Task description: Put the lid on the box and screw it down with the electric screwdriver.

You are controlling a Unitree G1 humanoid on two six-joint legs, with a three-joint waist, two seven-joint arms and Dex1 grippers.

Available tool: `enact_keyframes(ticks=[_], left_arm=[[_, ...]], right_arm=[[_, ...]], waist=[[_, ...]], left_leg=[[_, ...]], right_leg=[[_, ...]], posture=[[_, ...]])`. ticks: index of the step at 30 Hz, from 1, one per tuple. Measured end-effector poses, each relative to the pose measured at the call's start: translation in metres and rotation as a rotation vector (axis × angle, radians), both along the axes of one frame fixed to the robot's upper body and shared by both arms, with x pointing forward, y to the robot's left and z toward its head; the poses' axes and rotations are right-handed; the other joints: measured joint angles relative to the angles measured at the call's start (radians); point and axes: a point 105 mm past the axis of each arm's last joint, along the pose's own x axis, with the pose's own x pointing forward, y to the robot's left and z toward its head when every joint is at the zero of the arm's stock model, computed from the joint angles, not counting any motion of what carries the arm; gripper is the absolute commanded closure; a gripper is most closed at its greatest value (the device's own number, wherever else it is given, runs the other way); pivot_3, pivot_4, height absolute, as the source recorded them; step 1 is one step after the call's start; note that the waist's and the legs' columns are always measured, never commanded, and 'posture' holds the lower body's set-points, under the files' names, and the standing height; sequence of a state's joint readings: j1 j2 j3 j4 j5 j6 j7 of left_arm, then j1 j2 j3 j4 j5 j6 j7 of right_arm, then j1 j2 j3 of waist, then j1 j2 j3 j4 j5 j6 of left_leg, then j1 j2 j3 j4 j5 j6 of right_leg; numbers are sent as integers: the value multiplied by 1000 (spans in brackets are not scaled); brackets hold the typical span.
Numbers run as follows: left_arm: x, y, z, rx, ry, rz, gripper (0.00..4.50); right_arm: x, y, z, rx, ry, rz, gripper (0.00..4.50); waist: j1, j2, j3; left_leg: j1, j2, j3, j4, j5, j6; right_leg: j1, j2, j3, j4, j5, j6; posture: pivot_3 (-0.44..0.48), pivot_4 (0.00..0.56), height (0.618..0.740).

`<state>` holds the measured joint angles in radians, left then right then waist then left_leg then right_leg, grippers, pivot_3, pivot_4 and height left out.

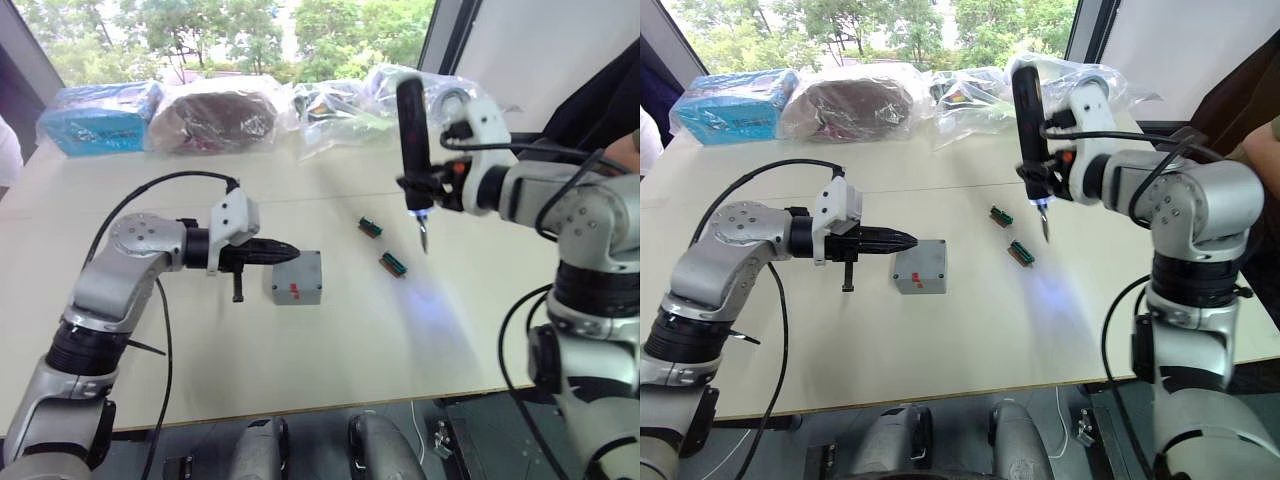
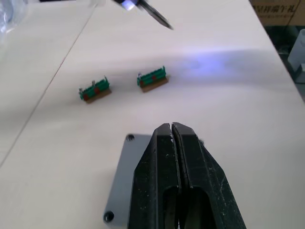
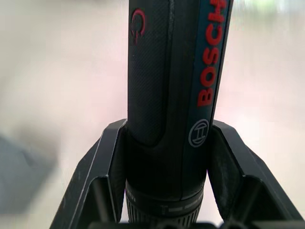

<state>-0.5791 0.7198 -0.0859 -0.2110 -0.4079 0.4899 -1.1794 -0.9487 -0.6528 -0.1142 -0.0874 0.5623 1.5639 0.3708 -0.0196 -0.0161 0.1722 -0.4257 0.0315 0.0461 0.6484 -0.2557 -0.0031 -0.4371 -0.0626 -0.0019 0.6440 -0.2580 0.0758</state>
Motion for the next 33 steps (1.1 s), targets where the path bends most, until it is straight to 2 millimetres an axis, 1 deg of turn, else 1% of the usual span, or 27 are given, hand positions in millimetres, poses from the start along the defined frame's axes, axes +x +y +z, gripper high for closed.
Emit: enact_keyframes(ticks=[1,2,4,10,13,17,18,20,21,22,25,27,29,30,32,33], left_arm=[[-1,0,2,-3,-4,-5,4500],[-2,1,6,-8,-15,-2,4500],[-3,3,12,-14,-33,11,4500],[-9,1,16,-35,-37,-3,4500],[-9,5,15,-40,-26,13,4500],[-11,5,19,-54,-28,13,4500],[-12,5,20,-56,-31,11,4500],[-13,4,21,-59,-34,9,4500],[-13,3,21,-58,-31,10,4500],[-13,3,21,-58,-30,12,4500],[-12,5,21,-54,-31,29,4500],[-11,7,20,-46,-34,41,4500],[-10,9,20,-40,-34,54,4500],[-9,11,18,-32,-32,63,4500],[-7,22,7,7,-12,115,4500],[-4,27,4,14,-13,142,4500]], right_arm=[[-1,-6,-7,-18,52,-22,2648],[-1,-17,-17,-54,117,-59,2648],[-1,-26,-30,-90,188,-84,2648],[0,-35,-66,-131,368,-129,2648],[2,-40,-77,-142,413,-173,2648],[4,-46,-91,-170,464,-209,2648],[5,-46,-91,-171,466,-211,2648],[6,-46,-92,-172,471,-213,1672],[8,-45,-92,-168,466,-208,1418],[8,-44,-92,-166,464,-205,990],[10,-45,-92,-162,454,-201,52],[12,-45,-89,-166,436,-194,52],[15,-46,-80,-198,371,-176,52],[17,-47,-72,-221,326,-159,52],[20,-43,-50,-277,192,-78,52],[20,-37,-40,-283,138,-32,246]], waist=[[0,0,1],[1,0,2],[1,0,3],[0,0,4],[2,0,4],[5,0,4],[5,0,4],[5,-1,4],[5,-1,4],[5,-1,4],[6,-1,4],[7,-1,4],[7,0,4],[6,0,4],[3,1,4],[1,0,4]], left_leg=[[0,0,0,0,0,0],[-1,0,0,0,0,0],[-1,0,0,0,0,0],[-1,1,1,1,0,0],[-1,1,2,1,0,0],[-1,1,2,1,0,0],[-1,1,2,2,0,0],[-1,1,2,3,0,0],[0,1,2,4,0,0],[0,1,2,4,0,0],[0,0,2,5,0,0],[0,0,2,6,0,0],[0,0,2,5,0,0],[0,0,2,5,0,0],[0,1,2,3,0,0],[0,1,2,3,0,0]], right_leg=[[-1,1,0,1,0,0],[-2,2,0,2,0,0],[-3,4,0,3,0,0],[-3,6,1,3,0,0],[-3,6,2,3,0,1],[-3,6,2,3,0,1],[-2,6,2,3,0,1],[-1,6,1,3,1,1],[-1,6,1,3,1,2],[0,6,1,3,1,2],[1,6,1,3,1,2],[1,6,1,3,2,3],[1,5,1,3,2,3],[1,6,1,3,2,3],[-1,6,2,3,2,3],[-1,6,2,3,2,3]], posture=[[0,150,740],[0,150,740],[0,150,740],[0,150,740],[0,150,740],[0,150,740],[0,150,740],[0,150,740],[0,150,740],[0,150,740],[0,150,740],[0,150,740],[0,150,740],[0,150,740],[0,150,740],[0,150,740]])
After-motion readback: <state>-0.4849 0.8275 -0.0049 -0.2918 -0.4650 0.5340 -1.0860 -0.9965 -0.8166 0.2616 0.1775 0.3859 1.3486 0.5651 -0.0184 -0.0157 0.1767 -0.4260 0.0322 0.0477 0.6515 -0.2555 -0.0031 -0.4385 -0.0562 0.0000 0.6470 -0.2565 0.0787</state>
